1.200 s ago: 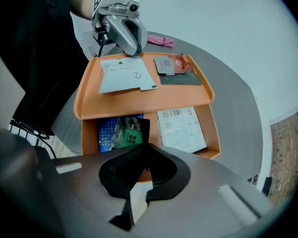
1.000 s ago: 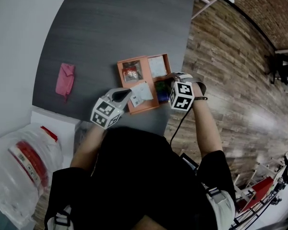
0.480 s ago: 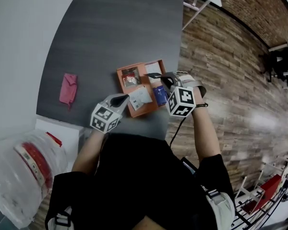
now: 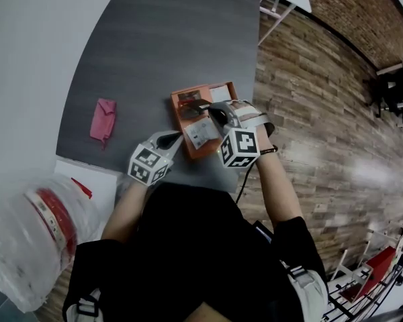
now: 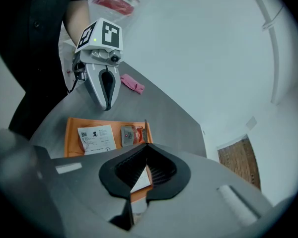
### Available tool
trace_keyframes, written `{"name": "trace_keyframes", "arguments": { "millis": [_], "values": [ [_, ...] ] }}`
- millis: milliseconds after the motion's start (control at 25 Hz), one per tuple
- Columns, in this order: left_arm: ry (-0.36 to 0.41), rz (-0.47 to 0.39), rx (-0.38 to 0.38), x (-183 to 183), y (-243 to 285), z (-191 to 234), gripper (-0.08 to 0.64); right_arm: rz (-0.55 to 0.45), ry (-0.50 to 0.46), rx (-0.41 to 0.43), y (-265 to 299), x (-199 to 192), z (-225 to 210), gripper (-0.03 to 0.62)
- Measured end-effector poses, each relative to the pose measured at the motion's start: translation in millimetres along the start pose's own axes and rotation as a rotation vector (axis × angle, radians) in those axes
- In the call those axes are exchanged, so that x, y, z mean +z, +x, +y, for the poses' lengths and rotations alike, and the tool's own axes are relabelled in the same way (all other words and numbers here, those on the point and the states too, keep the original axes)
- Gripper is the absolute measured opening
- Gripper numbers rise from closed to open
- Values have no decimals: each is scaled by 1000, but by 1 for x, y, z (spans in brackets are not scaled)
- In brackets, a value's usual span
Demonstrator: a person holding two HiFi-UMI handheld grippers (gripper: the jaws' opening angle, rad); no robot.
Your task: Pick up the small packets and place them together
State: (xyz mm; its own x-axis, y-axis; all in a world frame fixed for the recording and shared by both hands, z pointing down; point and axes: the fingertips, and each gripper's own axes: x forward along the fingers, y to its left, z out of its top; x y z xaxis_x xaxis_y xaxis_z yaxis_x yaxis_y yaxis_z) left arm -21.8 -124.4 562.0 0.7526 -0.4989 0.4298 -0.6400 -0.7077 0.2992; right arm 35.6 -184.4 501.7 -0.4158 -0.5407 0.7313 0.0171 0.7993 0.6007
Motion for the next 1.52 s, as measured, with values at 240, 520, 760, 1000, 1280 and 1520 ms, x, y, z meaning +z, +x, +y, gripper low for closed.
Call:
{"name": "trace_keyframes", "arguments": {
  "millis": [240,520,760,1000,1280,1520],
  "values": [
    [7,21,-3,-10,-13,-6,-2,35,-43,45,25,4,45,5],
    [3,42,-6,-22,-21,-11,-2,68,-16,104,30,-3,76,25],
    [14,60,-26,-28,-18,-19,-2,55,25,145,21,-4,86,115],
    [38,75,-65,-26,-6,-26,-2,-5,127,188,11,-1,95,244],
    [67,85,-112,-18,11,-36,-2,-22,181,185,3,-11,102,368],
    [88,92,-128,-12,24,-35,-2,5,225,148,-2,-33,90,368]
  ]
}}
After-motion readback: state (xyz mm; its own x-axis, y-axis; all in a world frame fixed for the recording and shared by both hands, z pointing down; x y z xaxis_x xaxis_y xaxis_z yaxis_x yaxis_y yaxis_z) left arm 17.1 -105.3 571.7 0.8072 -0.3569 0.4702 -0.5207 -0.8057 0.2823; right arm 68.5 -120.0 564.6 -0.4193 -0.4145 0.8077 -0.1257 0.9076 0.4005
